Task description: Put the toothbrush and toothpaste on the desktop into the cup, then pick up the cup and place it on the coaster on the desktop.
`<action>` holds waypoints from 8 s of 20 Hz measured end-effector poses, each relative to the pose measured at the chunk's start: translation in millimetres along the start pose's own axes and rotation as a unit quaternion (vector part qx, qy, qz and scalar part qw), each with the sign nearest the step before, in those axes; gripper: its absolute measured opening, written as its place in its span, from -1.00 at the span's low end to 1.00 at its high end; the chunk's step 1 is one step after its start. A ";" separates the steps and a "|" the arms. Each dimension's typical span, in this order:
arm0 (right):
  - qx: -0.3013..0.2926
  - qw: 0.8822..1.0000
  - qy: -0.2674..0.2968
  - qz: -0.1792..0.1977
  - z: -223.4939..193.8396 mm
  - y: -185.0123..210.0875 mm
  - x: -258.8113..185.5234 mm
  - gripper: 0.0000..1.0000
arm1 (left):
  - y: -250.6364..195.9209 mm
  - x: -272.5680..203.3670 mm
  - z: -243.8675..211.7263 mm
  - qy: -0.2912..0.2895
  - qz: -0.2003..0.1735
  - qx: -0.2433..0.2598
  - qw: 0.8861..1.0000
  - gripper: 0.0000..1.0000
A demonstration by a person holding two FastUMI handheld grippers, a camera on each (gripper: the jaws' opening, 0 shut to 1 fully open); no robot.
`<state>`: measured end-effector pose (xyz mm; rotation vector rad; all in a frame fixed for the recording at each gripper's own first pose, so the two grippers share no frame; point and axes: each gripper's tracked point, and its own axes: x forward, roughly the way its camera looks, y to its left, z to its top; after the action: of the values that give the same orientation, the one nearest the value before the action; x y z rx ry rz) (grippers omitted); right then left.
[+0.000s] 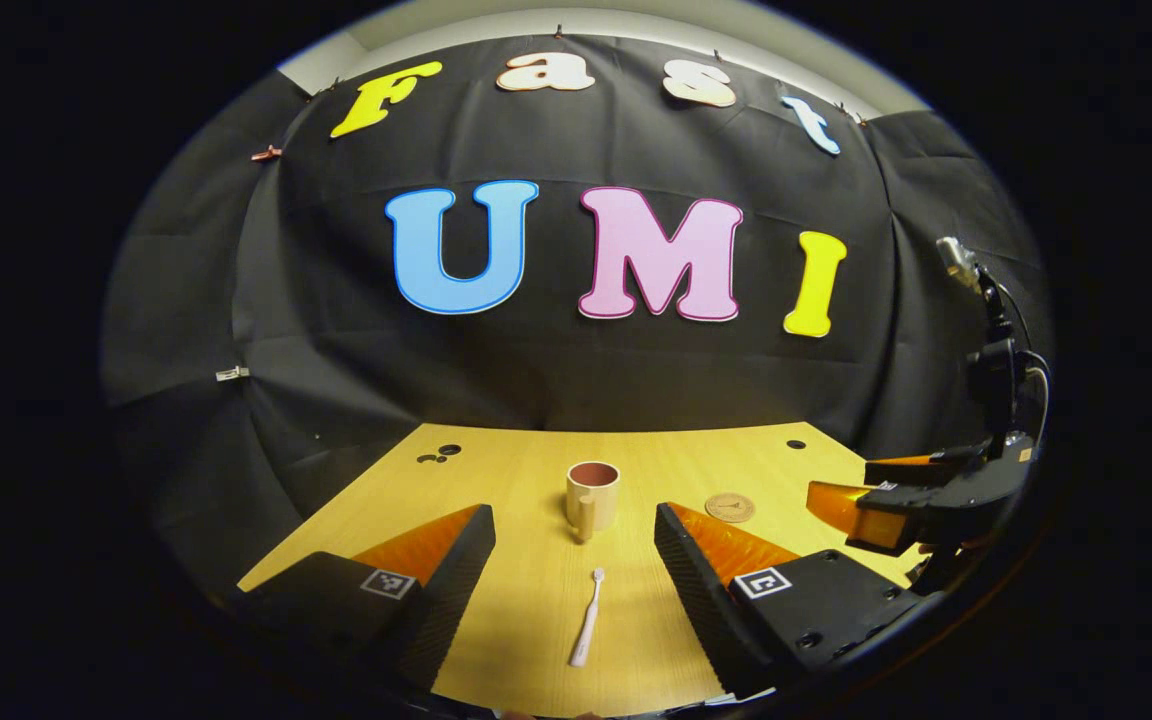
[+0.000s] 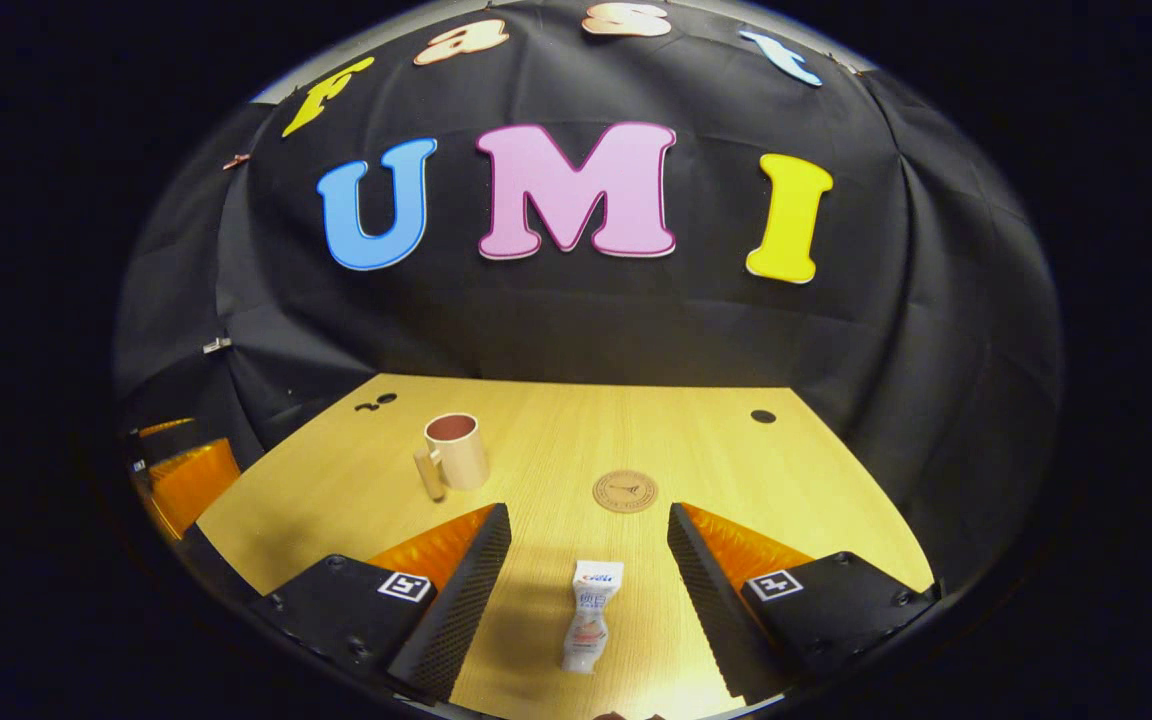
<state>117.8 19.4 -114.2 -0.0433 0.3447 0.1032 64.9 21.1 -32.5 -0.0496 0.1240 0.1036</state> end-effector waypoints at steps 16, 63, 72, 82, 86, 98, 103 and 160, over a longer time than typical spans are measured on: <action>-0.013 0.969 0.246 -0.016 -159.7 -10.5 68.4 0.96 | 49.1 -11.6 -67.6 0.108 0.117 -0.003 0.987 0.99; 0.097 0.966 0.235 0.036 -85.9 -83.3 -19.1 -0.56 | -16.3 96.0 -212.6 0.351 -0.050 0.007 0.935 0.77; 0.100 0.971 0.214 0.043 -75.1 -99.9 -21.6 -0.55 | -18.2 105.3 -237.4 0.413 -0.045 0.029 0.909 0.53; 0.062 0.977 0.182 0.094 -36.4 -77.0 13.6 -0.55 | -19.9 110.1 -237.7 0.445 -0.015 0.024 0.895 -0.84; 0.039 0.979 0.162 0.119 -10.4 -57.4 30.5 -0.55 | -25.1 108.7 -236.1 0.433 -0.025 -0.020 0.901 -0.87; 0.023 0.979 0.069 0.190 85.2 31.6 102.0 -0.56 | -28.2 79.0 -181.7 0.325 -0.049 -0.078 0.941 -0.87; 0.019 0.976 0.019 0.217 121.8 81.5 140.9 -0.57 | -23.3 64.9 -159.6 0.297 -0.053 -0.076 0.950 -0.88; 0.018 0.991 -0.011 0.130 49.2 -21.3 207.8 0.97 | -18.0 244.5 24.1 -0.022 -0.064 -0.153 0.986 -0.88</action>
<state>331.1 20.5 -138.0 0.0396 0.3294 0.3556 311.1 29.0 -38.7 -0.3605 0.0602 -0.0047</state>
